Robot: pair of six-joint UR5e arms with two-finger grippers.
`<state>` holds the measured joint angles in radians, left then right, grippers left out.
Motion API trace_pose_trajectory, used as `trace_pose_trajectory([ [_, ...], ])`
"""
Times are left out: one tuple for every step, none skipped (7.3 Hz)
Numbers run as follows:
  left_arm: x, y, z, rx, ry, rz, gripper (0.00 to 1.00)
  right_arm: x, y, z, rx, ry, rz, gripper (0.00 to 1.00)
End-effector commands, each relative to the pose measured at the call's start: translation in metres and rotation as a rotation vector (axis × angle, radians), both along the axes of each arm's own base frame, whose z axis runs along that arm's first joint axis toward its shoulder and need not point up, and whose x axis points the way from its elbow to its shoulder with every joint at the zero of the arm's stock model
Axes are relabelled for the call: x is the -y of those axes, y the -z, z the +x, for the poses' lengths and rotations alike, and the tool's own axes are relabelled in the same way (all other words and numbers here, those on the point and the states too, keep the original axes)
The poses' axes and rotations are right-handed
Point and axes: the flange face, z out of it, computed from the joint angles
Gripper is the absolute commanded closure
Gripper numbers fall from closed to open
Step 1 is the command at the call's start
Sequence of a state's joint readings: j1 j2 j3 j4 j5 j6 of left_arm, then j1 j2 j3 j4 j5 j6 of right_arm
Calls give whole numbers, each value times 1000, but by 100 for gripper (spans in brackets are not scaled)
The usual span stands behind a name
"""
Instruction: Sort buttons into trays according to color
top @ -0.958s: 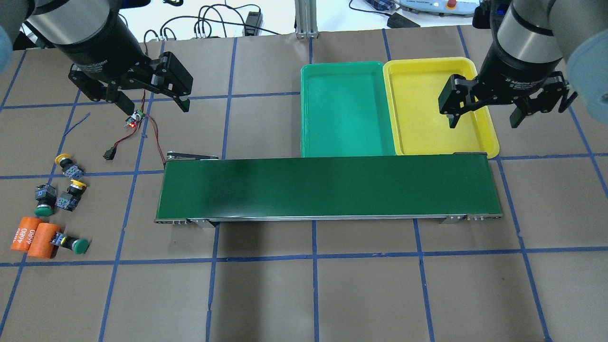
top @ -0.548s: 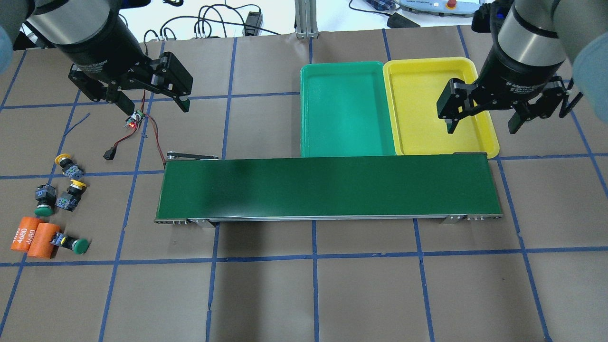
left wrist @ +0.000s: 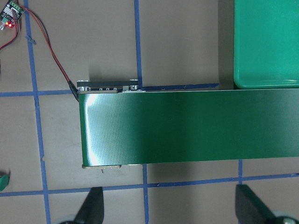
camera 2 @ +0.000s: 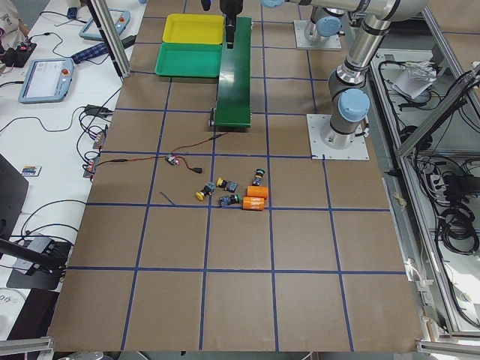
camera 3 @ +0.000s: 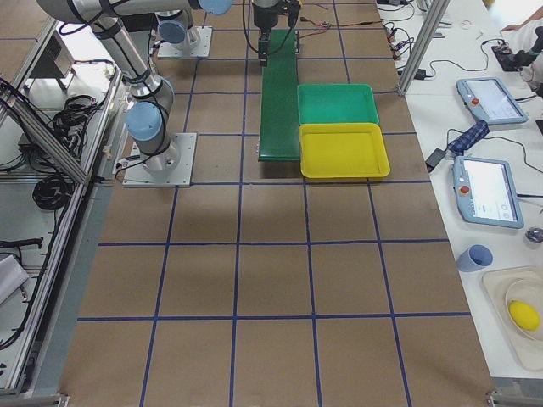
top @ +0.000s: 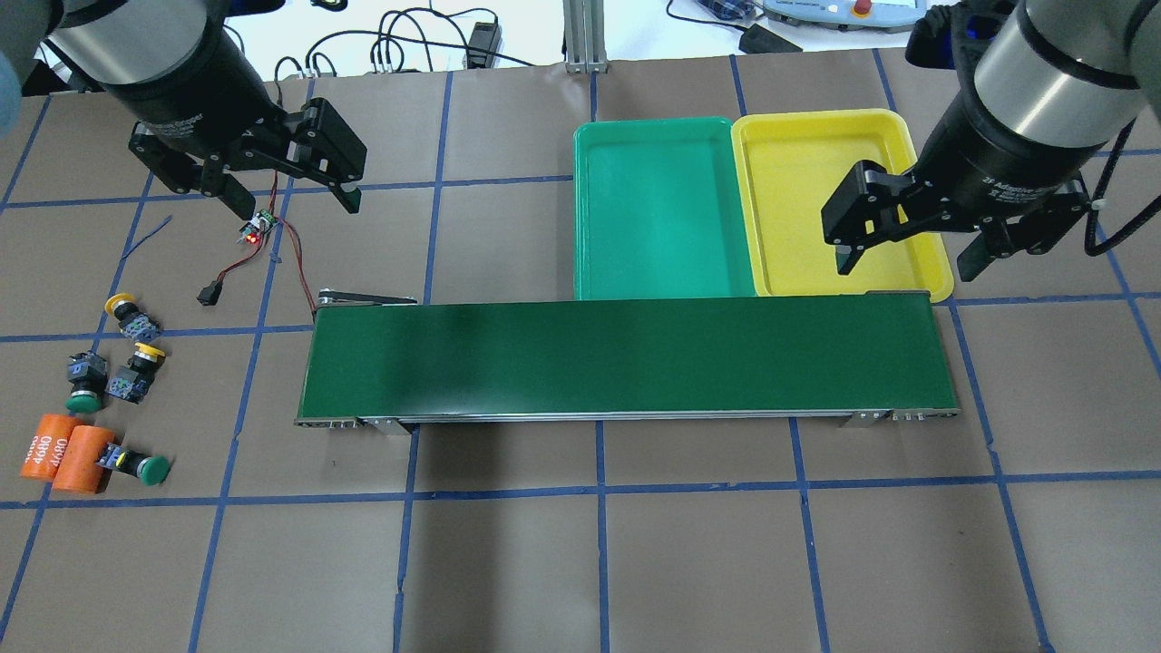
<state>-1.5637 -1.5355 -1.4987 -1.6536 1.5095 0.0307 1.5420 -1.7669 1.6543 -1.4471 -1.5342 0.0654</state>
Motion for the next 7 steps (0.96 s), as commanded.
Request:
trace_pose_trajectory([
  [0,0,0,0,1,0,0,-3,9,0,0,-1,36,0],
  [0,0,1,2,-1,0,0,-1,8,1,1,-1,27,0],
  [0,0,0,0,1,0,0,-2,2,1,10,1,9,0],
  [0,0,1,0,-1,0,0,-1,2,4,31,0,11,0],
  [0,0,1,0,-1,0,0,-2,0,4,34,-2,5,0],
  [0,0,1,0,-1,0,0,-4,-1,4,34,-3,3,0],
  [0,0,1,0,-1,0,0,-5,-2,4,36,-5,3,0],
])
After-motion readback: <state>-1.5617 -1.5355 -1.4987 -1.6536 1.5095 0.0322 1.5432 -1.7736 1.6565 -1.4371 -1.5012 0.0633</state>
